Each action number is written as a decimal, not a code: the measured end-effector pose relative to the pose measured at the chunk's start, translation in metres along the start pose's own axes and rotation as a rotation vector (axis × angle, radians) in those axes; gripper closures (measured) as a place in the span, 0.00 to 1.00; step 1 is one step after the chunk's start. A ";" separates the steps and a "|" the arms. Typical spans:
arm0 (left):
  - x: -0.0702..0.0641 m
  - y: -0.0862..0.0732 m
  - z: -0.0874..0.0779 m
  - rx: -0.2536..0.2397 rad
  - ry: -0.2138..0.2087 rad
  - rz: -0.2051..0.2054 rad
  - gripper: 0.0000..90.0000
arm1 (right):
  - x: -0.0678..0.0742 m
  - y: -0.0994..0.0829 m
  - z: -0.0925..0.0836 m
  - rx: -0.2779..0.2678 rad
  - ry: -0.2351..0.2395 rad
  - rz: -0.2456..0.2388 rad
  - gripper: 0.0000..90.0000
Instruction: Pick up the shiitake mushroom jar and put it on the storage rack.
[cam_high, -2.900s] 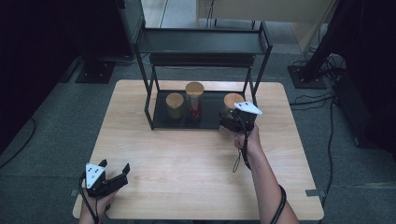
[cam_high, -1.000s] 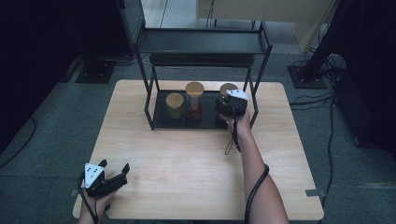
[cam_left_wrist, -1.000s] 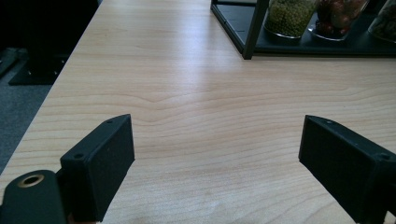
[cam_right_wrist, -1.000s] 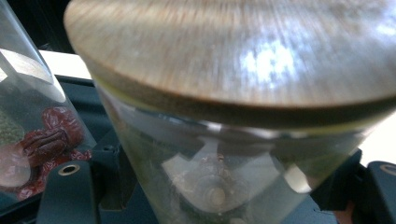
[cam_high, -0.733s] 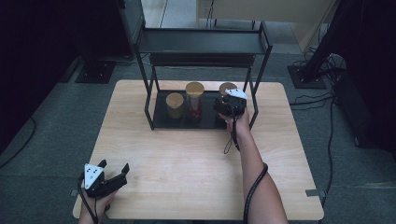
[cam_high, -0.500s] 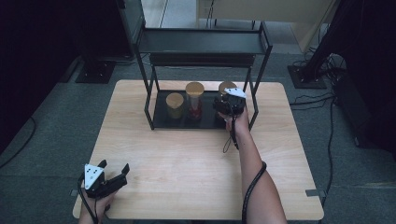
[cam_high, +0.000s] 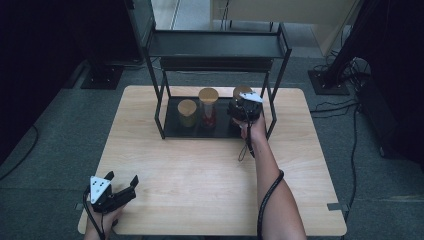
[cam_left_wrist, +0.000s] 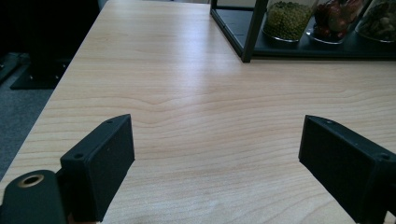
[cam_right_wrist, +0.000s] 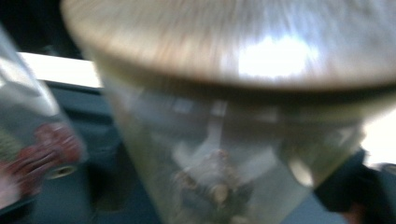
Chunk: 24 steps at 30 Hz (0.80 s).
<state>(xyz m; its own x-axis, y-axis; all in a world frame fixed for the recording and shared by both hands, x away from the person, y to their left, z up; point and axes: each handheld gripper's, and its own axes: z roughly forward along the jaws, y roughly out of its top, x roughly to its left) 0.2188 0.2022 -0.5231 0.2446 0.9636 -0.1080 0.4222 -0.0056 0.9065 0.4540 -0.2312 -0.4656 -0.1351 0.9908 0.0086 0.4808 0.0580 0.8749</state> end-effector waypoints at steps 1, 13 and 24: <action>0.000 0.000 0.000 0.000 0.000 0.002 0.12 | 0.000 -0.001 -0.001 0.002 0.012 -0.002 0.11; -0.001 0.000 0.000 0.000 0.002 0.009 0.12 | -0.011 -0.010 -0.020 -0.041 -0.004 0.010 0.00; -0.001 0.000 0.000 0.004 -0.002 0.013 0.12 | -0.011 -0.035 -0.030 -0.029 0.027 -0.011 0.00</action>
<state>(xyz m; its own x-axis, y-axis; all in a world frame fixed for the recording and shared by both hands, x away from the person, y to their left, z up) 0.2189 0.2013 -0.5231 0.2519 0.9629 -0.0968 0.4222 -0.0194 0.9063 0.4125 -0.2484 -0.4819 -0.1643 0.9864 0.0113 0.4541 0.0654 0.8885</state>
